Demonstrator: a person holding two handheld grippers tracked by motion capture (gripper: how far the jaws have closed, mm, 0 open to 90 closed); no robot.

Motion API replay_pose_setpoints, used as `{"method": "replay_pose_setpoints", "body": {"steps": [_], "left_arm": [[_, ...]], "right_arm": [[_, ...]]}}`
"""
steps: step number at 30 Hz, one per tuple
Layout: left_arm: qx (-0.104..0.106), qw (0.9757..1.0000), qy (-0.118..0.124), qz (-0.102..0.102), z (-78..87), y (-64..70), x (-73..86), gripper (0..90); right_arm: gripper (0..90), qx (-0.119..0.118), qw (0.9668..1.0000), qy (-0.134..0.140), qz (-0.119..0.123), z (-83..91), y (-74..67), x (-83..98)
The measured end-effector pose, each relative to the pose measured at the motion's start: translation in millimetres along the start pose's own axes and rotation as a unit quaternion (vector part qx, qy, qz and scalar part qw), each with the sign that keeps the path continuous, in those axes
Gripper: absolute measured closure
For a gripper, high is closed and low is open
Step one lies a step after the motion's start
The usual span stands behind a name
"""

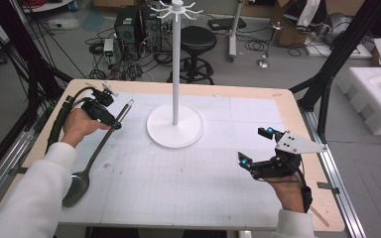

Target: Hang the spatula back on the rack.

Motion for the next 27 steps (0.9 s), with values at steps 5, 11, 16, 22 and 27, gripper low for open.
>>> {"method": "replay_pose_setpoints", "body": {"steps": [5, 11, 16, 22, 27], "left_arm": [[0.004, 0.9988, 0.022, -0.043, 11.8, 5.5, -0.8, 69.2], [0.019, 0.9958, 0.047, -0.077, 23.1, 12.5, -1.3, 69.2], [0.038, 0.9887, 0.081, -0.121, 37.5, 21.2, 0.0, 69.2], [0.057, 0.9797, 0.106, -0.16, 51.9, 30.6, 3.1, 69.3], [0.054, 0.9754, 0.128, -0.171, 62.6, 35.0, 5.0, 69.3]], "right_arm": [[0.5, 0.0, 1.0, 0.002, 0.003, 0.0, -0.3, -1.3], [0.5, 0.001, 1.0, 0.003, 0.001, 1.4, 0.3, -1.5], [0.5, 0.002, 1.0, 0.003, 0.001, 1.3, 1.0, -1.2], [0.5, 0.002, 1.0, 0.002, 0.004, 0.3, 0.4, -1.8], [0.5, 0.003, 1.0, 0.001, 0.003, 0.5, 0.6, -1.8]]}}
Point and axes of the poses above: each handheld gripper's, and its own axes: z roughly backward along the jaws, x roughly out of its underside, y roughly to its right, the point moved 2 cm from there along -z, roughly forward along the jaws, and after that the axes turned 5 degrees about -y, right-handed, at the moved point
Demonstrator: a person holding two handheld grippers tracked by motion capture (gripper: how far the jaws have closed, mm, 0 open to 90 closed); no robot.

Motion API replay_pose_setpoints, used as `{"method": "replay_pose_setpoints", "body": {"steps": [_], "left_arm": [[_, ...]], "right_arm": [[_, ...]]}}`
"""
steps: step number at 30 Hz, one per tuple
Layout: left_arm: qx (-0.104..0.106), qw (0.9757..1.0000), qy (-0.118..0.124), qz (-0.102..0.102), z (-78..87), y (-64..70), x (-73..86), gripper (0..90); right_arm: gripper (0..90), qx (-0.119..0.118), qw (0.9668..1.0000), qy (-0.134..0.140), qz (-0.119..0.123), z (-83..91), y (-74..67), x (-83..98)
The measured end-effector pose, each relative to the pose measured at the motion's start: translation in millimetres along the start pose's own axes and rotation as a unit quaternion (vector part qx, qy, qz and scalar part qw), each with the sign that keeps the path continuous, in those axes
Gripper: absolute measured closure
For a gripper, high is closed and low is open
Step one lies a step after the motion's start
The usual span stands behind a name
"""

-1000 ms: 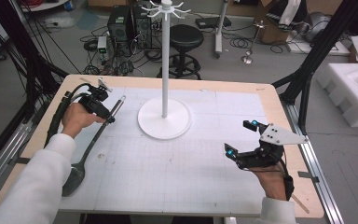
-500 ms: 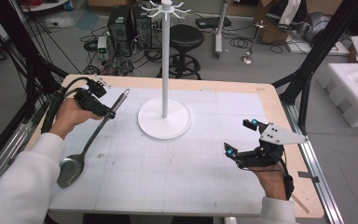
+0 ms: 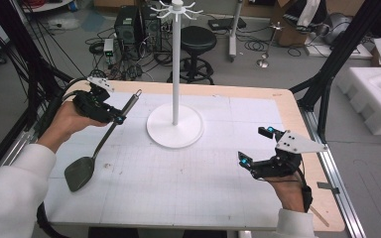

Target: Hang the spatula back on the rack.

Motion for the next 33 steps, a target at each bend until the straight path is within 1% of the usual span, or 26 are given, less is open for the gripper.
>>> {"method": "replay_pose_setpoints", "body": {"steps": [1, 2, 3, 4, 5, 6, 8, 9, 10, 11, 12, 13, 14, 15, 16, 17, 21, 23, 24, 26, 27, 28, 29, 30, 31, 33], "left_arm": [[0.0, 0.9999, 0.002, -0.013, 4.7, 4.7, -1.3, 69.2], [0.0, 0.9999, 0.002, -0.013, 4.7, 4.7, -1.3, 69.3], [0.003, 0.9996, 0.008, -0.026, 9.1, 11.5, -2.9, 69.2], [0.003, 0.9996, 0.008, -0.026, 9.1, 11.5, -2.9, 69.2], [0.004, 0.9993, 0.014, -0.035, 13.9, 16.5, -5.2, 69.2], [0.004, 0.9993, 0.014, -0.035, 13.9, 16.5, -5.2, 69.2], [0.007, 0.9988, 0.025, -0.042, 18.9, 20.5, -8.2, 69.2], [0.007, 0.9983, 0.035, -0.046, 24.3, 23.9, -12.0, 69.2], [0.007, 0.9983, 0.035, -0.046, 24.3, 23.9, -12.0, 69.2], [0.011, 0.9975, 0.048, -0.052, 28.4, 27.4, -16.0, 69.2], [0.011, 0.9975, 0.048, -0.052, 28.4, 27.4, -16.0, 69.2], [0.012, 0.9966, 0.059, -0.056, 32.3, 30.8, -20.1, 69.2], [0.012, 0.9966, 0.059, -0.056, 32.3, 30.8, -20.1, 69.2], [0.017, 0.9959, 0.064, -0.062, 34.3, 32.4, -22.1, 69.2], [0.015, 0.9954, 0.07, -0.064, 36.4, 33.8, -24.1, 69.2], [0.023, 0.994, 0.081, -0.07, 40.6, 36.4, -27.6, 69.2], [0.024, 0.9921, 0.103, -0.067, 49.8, 40.4, -34.8, 69.2], [0.023, 0.9912, 0.111, -0.068, 54.9, 42.8, -39.6, 69.2], [0.023, 0.9912, 0.111, -0.068, 54.9, 42.8, -39.6, 69.2], [0.021, 0.9901, 0.118, -0.072, 60.8, 45.9, -45.3, 69.2], [0.021, 0.9888, 0.128, -0.074, 66.2, 49.7, -51.2, 69.2], [0.021, 0.9888, 0.128, -0.074, 66.2, 49.7, -51.2, 69.2], [0.019, 0.988, 0.136, -0.07, 70.7, 53.0, -57.6, 69.2], [0.019, 0.988, 0.136, -0.07, 70.7, 53.0, -57.6, 69.2], [0.016, 0.9877, 0.14, -0.067, 73.8, 55.6, -64.1, 69.1], [0.012, 0.987, 0.146, -0.066, 75.5, 58.5, -70.8, 69.2]], "right_arm": [[0.5, 0.001, 1.0, 0.0, 0.001, 0.3, 0.5, 0.0], [0.5, 0.001, 1.0, 0.0, -0.001, 0.5, 0.4, 0.1], [0.5, 0.0, 1.0, 0.0, -0.002, 0.7, 0.4, 0.1], [0.5, 0.0, 1.0, 0.0, -0.002, 0.7, 0.4, 0.1], [0.5, 0.0, 1.0, 0.0, -0.002, 0.8, 0.7, 0.2], [0.5, 0.0, 1.0, 0.0, -0.002, 0.8, 0.7, 0.2], [0.5, 0.001, 1.0, 0.0, -0.001, 0.6, 0.7, 0.1], [0.5, 0.001, 1.0, -0.001, -0.002, 0.6, 0.2, 0.0], [0.5, 0.001, 1.0, 0.0, 0.0, 0.5, 0.3, -0.2], [0.5, 0.001, 1.0, 0.001, 0.0, 0.1, 0.4, -0.2], [0.5, 0.001, 1.0, 0.0, -0.001, 0.0, 0.2, 0.0], [0.5, 0.002, 1.0, 0.001, 0.001, 0.0, 0.6, 0.0], [0.5, 0.002, 1.0, 0.0, 0.001, 0.1, 0.7, 0.0], [0.5, 0.002, 1.0, 0.0, 0.0, 0.3, 0.6, 0.1], [0.5, 0.002, 1.0, 0.0, -0.001, 0.5, 0.5, 0.2], [0.5, 0.001, 1.0, 0.0, -0.001, 0.6, 0.7, 0.2], [0.5, 0.002, 1.0, -0.001, -0.001, 0.9, 1.1, 0.5], [0.5, 0.001, 1.0, 0.0, -0.003, 1.2, 1.1, 0.5], [0.5, 0.001, 1.0, 0.0, -0.003, 1.2, 1.1, 0.5], [0.5, 0.003, 1.0, 0.0, -0.002, 1.5, 1.7, 0.6], [0.5, 0.003, 1.0, 0.001, -0.003, 1.6, 1.7, 0.6], [0.5, 0.003, 1.0, 0.001, -0.003, 1.6, 1.7, 0.6], [0.5, 0.003, 1.0, 0.001, -0.002, 1.6, 1.6, 0.4], [0.5, 0.003, 1.0, 0.001, -0.002, 1.6, 1.6, 0.4], [0.5, 0.003, 1.0, 0.002, -0.001, 1.4, 1.7, 0.3], [0.5, 0.002, 1.0, 0.0, -0.002, 1.7, 1.1, 0.3]]}}
Point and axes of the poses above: each handheld gripper's, and its own axes: z roughly backward along the jaws, x roughly out of its underside, y roughly to its right, the point moved 2 cm from there along -z, roughly forward along the jaws, and after that the axes turned 5 degrees about -y, right-handed, at the moved point
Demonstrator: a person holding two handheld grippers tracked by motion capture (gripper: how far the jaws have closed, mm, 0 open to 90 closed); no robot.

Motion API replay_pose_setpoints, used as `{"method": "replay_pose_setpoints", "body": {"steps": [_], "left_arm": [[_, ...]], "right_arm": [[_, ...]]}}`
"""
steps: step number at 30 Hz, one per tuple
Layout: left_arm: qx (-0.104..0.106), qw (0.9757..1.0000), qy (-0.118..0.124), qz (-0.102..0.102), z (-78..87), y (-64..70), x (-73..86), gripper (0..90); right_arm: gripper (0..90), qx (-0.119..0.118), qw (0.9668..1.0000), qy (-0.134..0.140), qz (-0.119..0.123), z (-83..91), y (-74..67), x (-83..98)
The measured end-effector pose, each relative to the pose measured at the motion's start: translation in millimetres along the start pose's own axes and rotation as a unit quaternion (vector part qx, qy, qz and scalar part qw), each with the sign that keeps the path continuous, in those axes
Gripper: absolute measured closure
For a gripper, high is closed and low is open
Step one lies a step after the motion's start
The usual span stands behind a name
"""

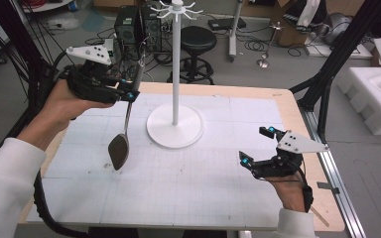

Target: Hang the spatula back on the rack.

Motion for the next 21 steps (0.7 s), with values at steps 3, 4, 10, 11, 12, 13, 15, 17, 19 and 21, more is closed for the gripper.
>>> {"method": "replay_pose_setpoints", "body": {"steps": [3, 4, 10, 11, 12, 13, 15, 17, 19, 21], "left_arm": [[-0.004, 1.0, 0.004, -0.002, -1.2, 1.8, -7.3, 69.2], [-0.01, 0.9999, 0.011, -0.002, -2.5, 3.4, -15.1, 69.1], [-0.018, 0.9995, 0.023, 0.005, -7.4, 2.9, -32.9, 69.2], [-0.019, 0.9996, 0.022, 0.004, -8.6, 2.6, -34.8, 69.2], [-0.022, 0.9995, 0.023, 0.006, -10.0, 2.6, -36.4, 69.1], [-0.023, 0.9995, 0.023, 0.005, -11.2, 2.5, -37.8, 69.2], [-0.027, 0.9994, 0.022, 0.006, -13.1, 2.2, -40.9, 69.2], [-0.031, 0.9991, 0.025, 0.012, -14.5, 1.6, -44.6, 69.2], [-0.033, 0.9991, 0.026, 0.011, -14.6, 0.7, -46.6, 69.2], [-0.035, 0.999, 0.025, 0.012, -14.6, -0.6, -51.2, 69.1]], "right_arm": [[0.5, 0.0, 1.0, 0.002, -0.001, 0.7, -0.3, -0.5], [0.5, 0.001, 1.0, 0.003, 0.001, 0.9, 0.1, -0.7], [0.5, 0.001, 1.0, 0.005, -0.001, 2.1, 0.8, -0.4], [0.5, 0.001, 1.0, 0.005, -0.002, 2.5, 0.8, -0.3], [0.5, 0.001, 1.0, 0.006, -0.003, 2.6, 1.1, -0.1], [0.5, 0.002, 1.0, 0.007, -0.002, 2.6, 1.6, 0.1], [0.5, 0.002, 1.0, 0.006, -0.004, 3.0, 2.1, 0.6], [0.5, 0.002, 1.0, 0.006, -0.005, 3.3, 2.6, 1.0], [0.5, 0.002, 1.0, 0.007, -0.005, 3.3, 2.6, 1.1], [0.5, 0.001, 1.0, 0.007, -0.005, 3.1, 2.6, 1.3]]}}
Point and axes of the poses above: each handheld gripper's, and its own axes: z roughly backward along the jaws, x roughly out of its underside, y roughly to its right, the point moved 2 cm from there along -z, roughly forward along the jaws, and after that the axes turned 5 degrees about -y, right-handed, at the moved point
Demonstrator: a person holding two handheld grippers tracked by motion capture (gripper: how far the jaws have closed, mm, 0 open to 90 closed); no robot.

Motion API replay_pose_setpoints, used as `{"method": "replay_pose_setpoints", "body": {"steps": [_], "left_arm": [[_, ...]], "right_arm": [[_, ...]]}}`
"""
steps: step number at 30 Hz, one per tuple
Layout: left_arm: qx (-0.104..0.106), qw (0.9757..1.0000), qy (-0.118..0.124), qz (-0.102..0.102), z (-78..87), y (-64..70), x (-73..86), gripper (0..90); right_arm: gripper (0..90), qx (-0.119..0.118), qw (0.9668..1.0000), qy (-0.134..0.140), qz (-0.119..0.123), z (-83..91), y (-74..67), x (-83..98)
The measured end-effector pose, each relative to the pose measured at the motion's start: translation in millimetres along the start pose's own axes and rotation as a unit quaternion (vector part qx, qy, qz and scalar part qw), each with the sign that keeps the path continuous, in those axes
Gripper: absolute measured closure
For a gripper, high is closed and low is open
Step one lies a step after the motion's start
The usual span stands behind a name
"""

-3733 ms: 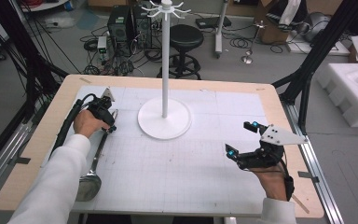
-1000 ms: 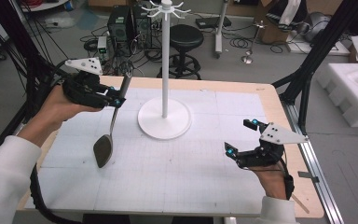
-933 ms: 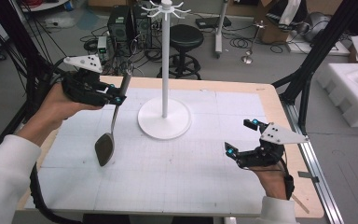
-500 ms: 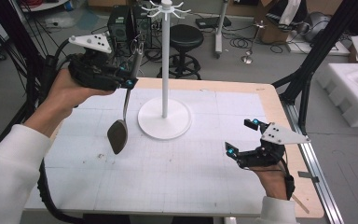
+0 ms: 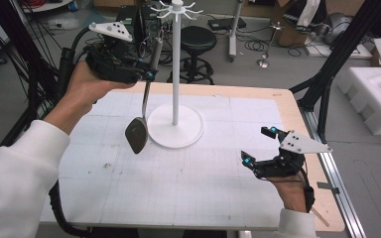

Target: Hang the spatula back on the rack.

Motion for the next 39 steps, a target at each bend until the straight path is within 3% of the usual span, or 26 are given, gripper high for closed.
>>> {"method": "replay_pose_setpoints", "body": {"steps": [11, 21, 39], "left_arm": [[-0.022, 0.9994, -0.004, 0.025, -13.2, -5.0, -19.3, 69.2], [-0.025, 0.9992, -0.004, 0.032, -23.3, -5.1, -28.7, 69.1], [-0.051, 0.9973, -0.026, 0.045, -34.8, -9.3, -31.3, 69.1]], "right_arm": [[0.5, 0.001, 1.0, 0.003, -0.006, 1.6, 2.5, 1.8], [0.5, 0.001, 0.9999, 0.006, -0.011, 3.3, 5.4, 3.6], [0.5, 0.0, 0.9999, 0.01, -0.012, 4.2, 6.1, 3.6]]}}
Point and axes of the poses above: each handheld gripper's, and its own axes: z roughly backward along the jaws, x roughly out of its underside, y roughly to its right, the point moved 2 cm from there along -z, roughly forward along the jaws, and after that the axes turned 5 degrees about -y, right-handed, at the moved point
